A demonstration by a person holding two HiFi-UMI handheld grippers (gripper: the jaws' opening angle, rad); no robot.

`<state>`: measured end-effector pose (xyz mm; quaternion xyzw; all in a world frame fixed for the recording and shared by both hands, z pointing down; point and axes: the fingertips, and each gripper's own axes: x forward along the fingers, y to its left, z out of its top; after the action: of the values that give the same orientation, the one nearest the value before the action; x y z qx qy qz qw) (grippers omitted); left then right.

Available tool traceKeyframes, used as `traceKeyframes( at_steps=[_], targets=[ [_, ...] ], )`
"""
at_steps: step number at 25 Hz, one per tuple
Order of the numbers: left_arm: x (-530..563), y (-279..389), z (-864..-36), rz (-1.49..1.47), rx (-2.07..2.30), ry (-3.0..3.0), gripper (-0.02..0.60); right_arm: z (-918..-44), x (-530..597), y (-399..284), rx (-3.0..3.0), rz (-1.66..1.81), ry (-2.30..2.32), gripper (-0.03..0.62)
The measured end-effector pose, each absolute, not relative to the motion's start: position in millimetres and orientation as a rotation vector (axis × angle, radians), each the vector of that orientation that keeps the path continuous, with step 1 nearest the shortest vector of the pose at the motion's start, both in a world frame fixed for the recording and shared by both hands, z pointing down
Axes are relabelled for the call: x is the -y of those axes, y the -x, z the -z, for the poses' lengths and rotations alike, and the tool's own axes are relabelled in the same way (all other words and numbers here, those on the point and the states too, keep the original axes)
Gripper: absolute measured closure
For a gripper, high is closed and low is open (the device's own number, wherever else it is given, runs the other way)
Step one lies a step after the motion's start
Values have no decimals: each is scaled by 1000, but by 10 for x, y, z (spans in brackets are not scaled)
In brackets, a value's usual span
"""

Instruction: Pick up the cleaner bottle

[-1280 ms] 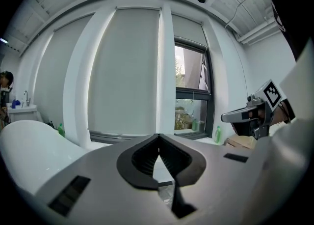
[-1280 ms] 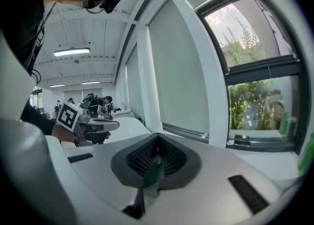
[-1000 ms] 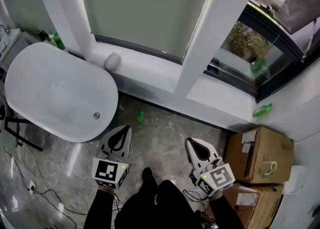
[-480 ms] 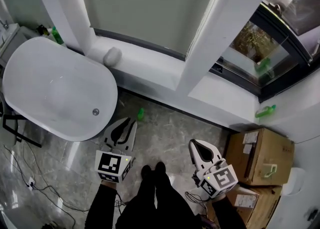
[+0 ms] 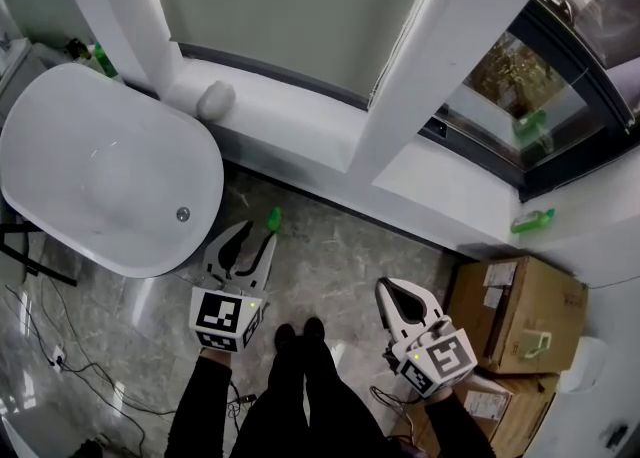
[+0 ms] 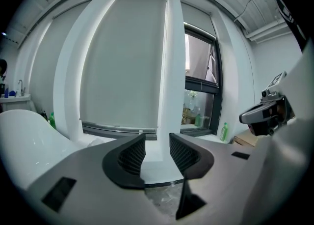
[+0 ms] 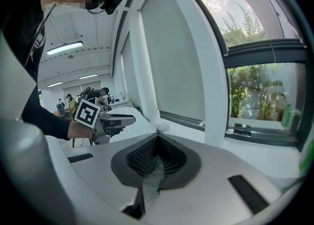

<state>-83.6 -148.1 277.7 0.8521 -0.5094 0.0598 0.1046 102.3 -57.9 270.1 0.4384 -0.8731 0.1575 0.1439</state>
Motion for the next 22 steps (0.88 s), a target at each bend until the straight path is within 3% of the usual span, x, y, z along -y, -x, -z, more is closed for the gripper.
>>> traceKeyframes(
  at_steps=[9,22],
  targets=[
    [1703,658,-3439,-252,1483,-2482,372,-3137,752,-1085,2499,-467,-1217,592],
    [2079,689,-4652,-333,1500,-2428,351,-4189,940,-1199,2455,-504,-1154,592]
  ],
)
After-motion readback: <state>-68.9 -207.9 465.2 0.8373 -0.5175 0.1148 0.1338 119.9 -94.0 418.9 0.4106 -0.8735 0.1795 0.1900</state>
